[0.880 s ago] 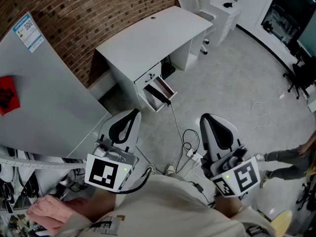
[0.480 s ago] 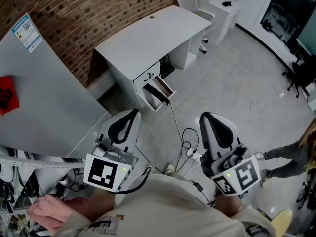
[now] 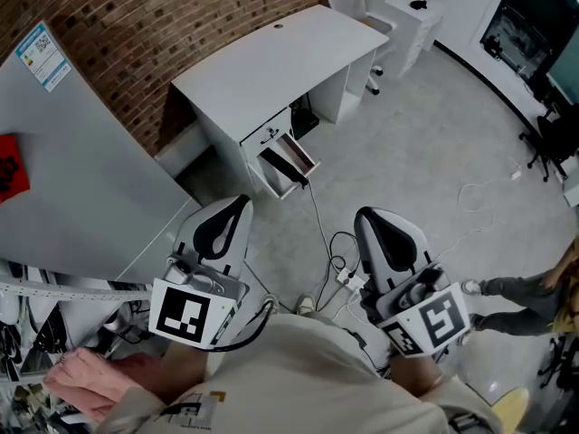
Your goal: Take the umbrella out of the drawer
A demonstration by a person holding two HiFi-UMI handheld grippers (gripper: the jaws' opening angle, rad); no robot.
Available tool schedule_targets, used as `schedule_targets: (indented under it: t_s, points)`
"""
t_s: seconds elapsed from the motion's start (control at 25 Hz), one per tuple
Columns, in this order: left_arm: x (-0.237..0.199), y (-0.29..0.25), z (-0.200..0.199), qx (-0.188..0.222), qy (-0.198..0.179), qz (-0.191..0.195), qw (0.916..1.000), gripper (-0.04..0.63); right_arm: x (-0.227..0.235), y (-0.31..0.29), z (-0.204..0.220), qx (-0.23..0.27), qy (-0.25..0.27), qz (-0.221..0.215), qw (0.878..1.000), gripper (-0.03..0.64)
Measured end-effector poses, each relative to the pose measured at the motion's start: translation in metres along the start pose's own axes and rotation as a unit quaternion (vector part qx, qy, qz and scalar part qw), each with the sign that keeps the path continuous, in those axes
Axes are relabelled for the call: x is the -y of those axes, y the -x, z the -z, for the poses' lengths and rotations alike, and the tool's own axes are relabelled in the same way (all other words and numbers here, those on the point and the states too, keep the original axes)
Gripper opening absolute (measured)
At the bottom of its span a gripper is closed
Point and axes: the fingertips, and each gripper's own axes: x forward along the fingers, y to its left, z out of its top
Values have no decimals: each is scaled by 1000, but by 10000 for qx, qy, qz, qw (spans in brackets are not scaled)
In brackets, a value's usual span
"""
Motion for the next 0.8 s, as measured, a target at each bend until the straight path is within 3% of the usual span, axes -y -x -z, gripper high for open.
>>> schedule_targets:
  t_s: [0.36, 0.6, 0.8]
  points:
    - [20, -13, 7, -119, 22, -151, 9998, 8, 20, 8, 9, -38, -69, -210, 9997, 6]
    - [37, -14, 2, 91, 46, -398, 9992, 8, 35, 21, 17, -50, -82, -296, 9995, 6]
    - [45, -14, 9, -44, 26, -416, 9991, 8, 42, 24, 24, -52, -178, -317, 9993, 6]
